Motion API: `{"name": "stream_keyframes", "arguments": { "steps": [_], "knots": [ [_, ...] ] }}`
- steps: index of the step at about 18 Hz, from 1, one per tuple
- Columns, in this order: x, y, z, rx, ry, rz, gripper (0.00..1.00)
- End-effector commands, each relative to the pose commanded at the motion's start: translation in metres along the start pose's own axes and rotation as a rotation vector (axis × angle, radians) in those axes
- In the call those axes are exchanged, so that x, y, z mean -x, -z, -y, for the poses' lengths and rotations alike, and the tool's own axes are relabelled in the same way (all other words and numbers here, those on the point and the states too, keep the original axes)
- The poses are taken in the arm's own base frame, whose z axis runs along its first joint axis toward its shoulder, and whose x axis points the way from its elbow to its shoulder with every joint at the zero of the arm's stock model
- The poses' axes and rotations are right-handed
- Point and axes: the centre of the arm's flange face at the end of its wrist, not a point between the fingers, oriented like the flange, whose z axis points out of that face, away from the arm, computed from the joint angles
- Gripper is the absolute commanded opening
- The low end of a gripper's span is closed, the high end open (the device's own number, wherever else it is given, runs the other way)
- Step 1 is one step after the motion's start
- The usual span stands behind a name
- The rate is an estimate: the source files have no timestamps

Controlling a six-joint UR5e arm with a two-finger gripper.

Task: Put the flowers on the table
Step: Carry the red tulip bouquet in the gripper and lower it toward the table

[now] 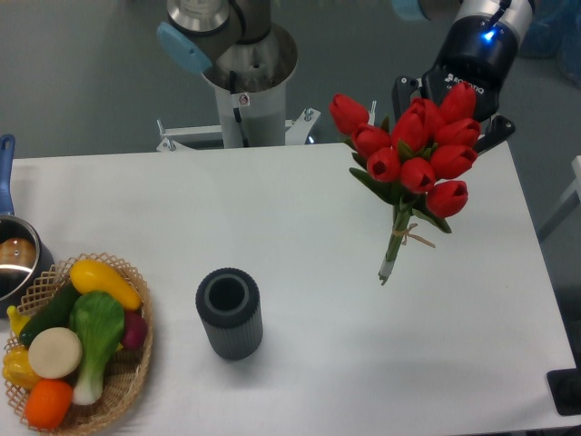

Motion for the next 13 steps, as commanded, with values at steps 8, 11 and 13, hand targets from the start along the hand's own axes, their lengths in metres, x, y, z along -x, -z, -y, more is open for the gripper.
{"name": "stream_keyframes", "arguments": {
  "steps": [8,11,13],
  "knots": [
    [0.0,0.0,-0.005,0.108,-0.047,0.094,0.24],
    [-0.005,-0.011,-0.01,0.253,-0.073,0.195,0.24],
    [-0.009,-0.023,-0.013,0.319,-0.088,0.227,0.24]
  ]
}}
